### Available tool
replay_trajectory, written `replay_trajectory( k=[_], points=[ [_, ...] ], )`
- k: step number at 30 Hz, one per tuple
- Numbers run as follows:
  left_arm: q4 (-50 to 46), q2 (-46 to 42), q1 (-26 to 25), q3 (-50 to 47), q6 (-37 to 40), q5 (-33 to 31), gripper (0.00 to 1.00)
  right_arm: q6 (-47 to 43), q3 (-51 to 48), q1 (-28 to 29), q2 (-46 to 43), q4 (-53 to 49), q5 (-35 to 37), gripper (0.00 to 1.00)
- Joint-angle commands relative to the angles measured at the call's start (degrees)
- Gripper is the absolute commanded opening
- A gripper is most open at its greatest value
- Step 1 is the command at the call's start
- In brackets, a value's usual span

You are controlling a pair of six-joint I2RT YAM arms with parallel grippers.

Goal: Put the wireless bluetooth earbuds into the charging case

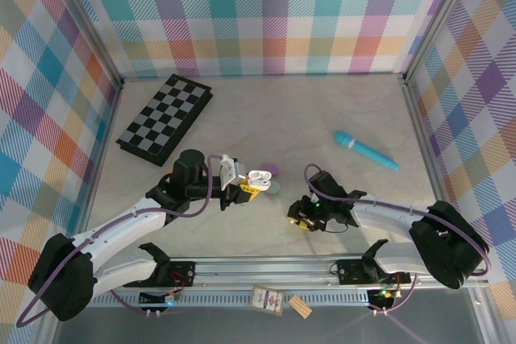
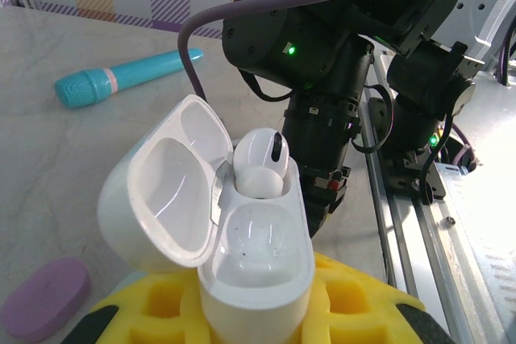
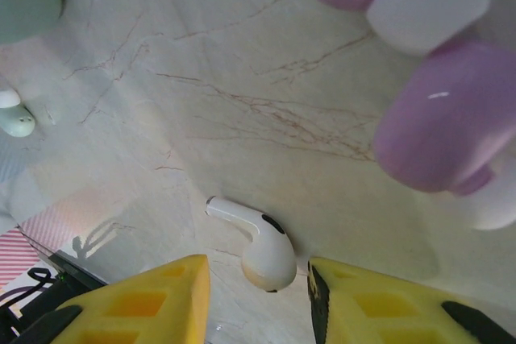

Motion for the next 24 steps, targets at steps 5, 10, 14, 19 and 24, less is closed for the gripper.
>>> replay_trajectory(
  k=[5, 10, 14, 19, 24],
  points=[
    [0.9, -0.9, 0.4, -0.8, 1.3, 0.8, 0.02, -4.8, 5.5, 0.4, 4.3, 0.0, 1.8, 0.36],
    [0.7, -1.1, 0.4, -1.0, 1.5, 0.5, 0.02, -7.8, 8.9, 0.3, 5.4, -3.8, 3.7, 0.34],
    [0.7, -1.2, 0.4, -1.0, 1.7, 0.5, 0.02, -9.7, 10.7, 0.3, 6.8, -4.0, 3.6, 0.34],
    [0.4, -1.4, 0.4, -1.1, 1.8, 0.3, 0.02, -11.9, 12.2, 0.3, 6.5, -7.1, 5.7, 0.34],
    [0.5, -1.2, 0.4, -1.0, 2.0, 0.4, 0.02, -13.2, 11.7, 0.3, 4.4, -10.6, 7.6, 0.35]
  ],
)
